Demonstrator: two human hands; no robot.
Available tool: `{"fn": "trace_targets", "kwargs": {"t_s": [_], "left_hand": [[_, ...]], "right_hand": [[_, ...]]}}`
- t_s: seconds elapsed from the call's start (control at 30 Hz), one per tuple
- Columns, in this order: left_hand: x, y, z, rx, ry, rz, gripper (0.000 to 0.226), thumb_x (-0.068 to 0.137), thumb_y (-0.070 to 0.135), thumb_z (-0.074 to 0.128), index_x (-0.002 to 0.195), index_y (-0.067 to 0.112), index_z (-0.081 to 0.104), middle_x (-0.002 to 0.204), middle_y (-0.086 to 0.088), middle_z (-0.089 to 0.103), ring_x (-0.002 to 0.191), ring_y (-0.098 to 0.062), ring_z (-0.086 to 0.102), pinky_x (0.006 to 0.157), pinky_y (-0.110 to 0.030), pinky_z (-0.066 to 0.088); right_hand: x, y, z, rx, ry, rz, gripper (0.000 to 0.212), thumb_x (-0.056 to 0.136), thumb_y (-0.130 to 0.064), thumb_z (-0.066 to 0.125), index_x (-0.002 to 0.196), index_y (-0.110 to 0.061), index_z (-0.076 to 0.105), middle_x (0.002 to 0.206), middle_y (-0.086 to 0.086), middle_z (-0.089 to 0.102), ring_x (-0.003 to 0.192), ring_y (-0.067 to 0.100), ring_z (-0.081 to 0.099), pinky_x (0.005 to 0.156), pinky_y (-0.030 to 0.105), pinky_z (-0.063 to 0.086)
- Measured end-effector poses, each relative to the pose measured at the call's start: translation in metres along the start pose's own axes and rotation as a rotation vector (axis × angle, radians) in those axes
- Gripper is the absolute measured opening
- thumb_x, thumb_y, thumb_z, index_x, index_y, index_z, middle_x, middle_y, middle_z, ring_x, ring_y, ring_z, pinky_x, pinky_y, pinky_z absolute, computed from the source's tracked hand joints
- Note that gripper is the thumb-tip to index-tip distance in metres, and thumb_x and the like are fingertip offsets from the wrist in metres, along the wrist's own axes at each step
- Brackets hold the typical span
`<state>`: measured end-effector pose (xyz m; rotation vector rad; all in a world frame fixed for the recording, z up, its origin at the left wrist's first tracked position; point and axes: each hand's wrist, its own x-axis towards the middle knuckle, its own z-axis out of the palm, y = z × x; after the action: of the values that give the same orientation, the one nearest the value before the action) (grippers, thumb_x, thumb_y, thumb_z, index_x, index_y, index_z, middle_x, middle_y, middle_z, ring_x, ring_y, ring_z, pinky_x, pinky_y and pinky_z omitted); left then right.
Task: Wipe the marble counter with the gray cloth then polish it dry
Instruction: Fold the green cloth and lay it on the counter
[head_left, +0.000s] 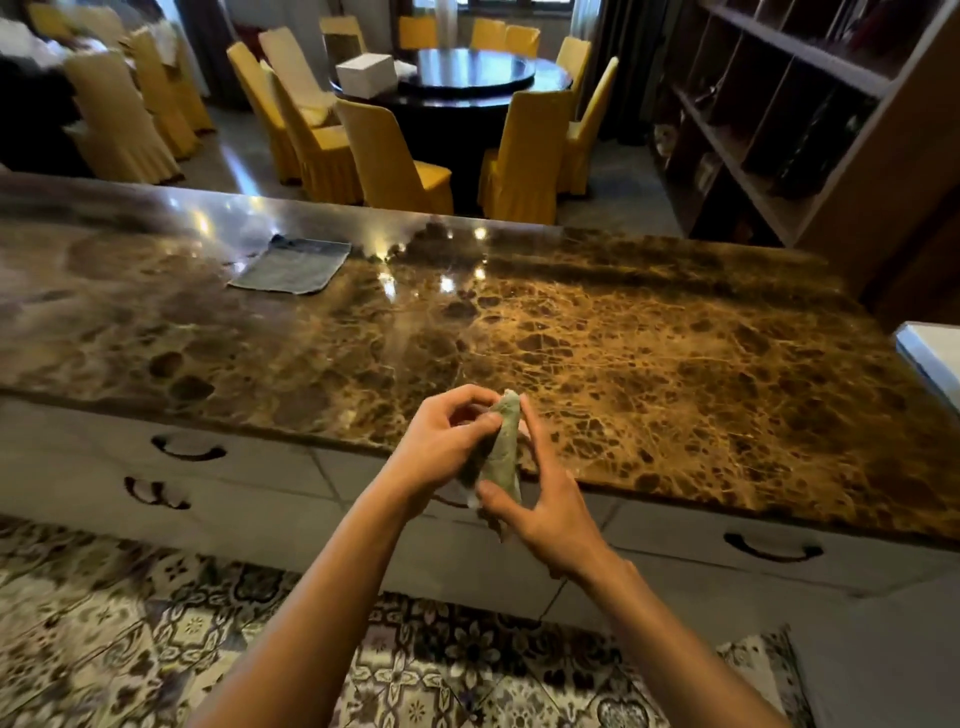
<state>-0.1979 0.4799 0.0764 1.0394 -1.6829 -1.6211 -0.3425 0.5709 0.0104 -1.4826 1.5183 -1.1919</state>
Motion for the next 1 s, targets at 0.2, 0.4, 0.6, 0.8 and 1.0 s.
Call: {"fn": "trace_targets", "kwargs": {"t_s": [0.2, 0.4, 0.6, 0.8, 1.0], "left_hand": [[-0.038, 0.017, -0.08, -0.042, 0.046, 0.085, 0.017, 0.101, 0.009, 0.056, 0.105, 0.017, 0.07, 0.091, 0.005, 0.073, 0.088, -0.008, 0.07, 0.071, -0.018, 0.053], [-0.054, 0.003, -0.158, -0.088, 0.313, 0.065, 0.015, 0.101, 0.009, 0.056, 0.107, 0.013, 0.069, 0.093, -0.001, 0.072, 0.083, -0.007, 0.069, 0.066, -0.019, 0.052], [-0.043, -0.02, -0.226, -0.147, 0.423, -0.007, 0.018, 0.098, 0.022, 0.065, 0.115, 0.02, 0.07, 0.107, -0.004, 0.076, 0.1, -0.015, 0.073, 0.077, -0.026, 0.056], [-0.001, -0.038, -0.288, -0.153, 0.598, -0.034, 0.014, 0.098, 0.012, 0.065, 0.111, 0.016, 0.068, 0.093, -0.006, 0.078, 0.087, -0.016, 0.073, 0.072, -0.029, 0.059], [0.075, -0.054, -0.36, -0.065, 0.667, -0.135, 0.016, 0.098, 0.01, 0.065, 0.111, 0.019, 0.066, 0.092, -0.012, 0.076, 0.082, -0.016, 0.072, 0.067, -0.027, 0.059]], "right_hand": [[0.04, -0.034, 0.043, 0.366, -0.016, 0.106, 0.061, 0.083, -0.068, 0.07, 0.135, -0.037, 0.064, 0.139, -0.003, 0.066, 0.131, 0.017, 0.06, 0.106, 0.042, 0.051], [0.075, -0.068, 0.085, 0.457, -0.091, 0.157, 0.027, 0.088, -0.025, 0.076, 0.112, -0.014, 0.076, 0.104, 0.008, 0.079, 0.093, 0.019, 0.073, 0.071, 0.025, 0.058], [0.132, -0.08, 0.132, 0.435, -0.149, 0.168, 0.027, 0.084, -0.023, 0.082, 0.109, -0.013, 0.078, 0.104, 0.015, 0.078, 0.096, 0.028, 0.074, 0.085, 0.042, 0.061], [0.215, -0.077, 0.173, 0.437, -0.388, 0.209, 0.043, 0.089, -0.007, 0.075, 0.131, -0.014, 0.067, 0.106, 0.003, 0.076, 0.09, 0.01, 0.072, 0.069, 0.022, 0.057], [0.305, -0.065, 0.212, 0.357, -0.348, 0.24, 0.056, 0.085, 0.006, 0.077, 0.132, -0.02, 0.061, 0.108, 0.007, 0.077, 0.102, 0.015, 0.075, 0.086, 0.028, 0.06]]}}
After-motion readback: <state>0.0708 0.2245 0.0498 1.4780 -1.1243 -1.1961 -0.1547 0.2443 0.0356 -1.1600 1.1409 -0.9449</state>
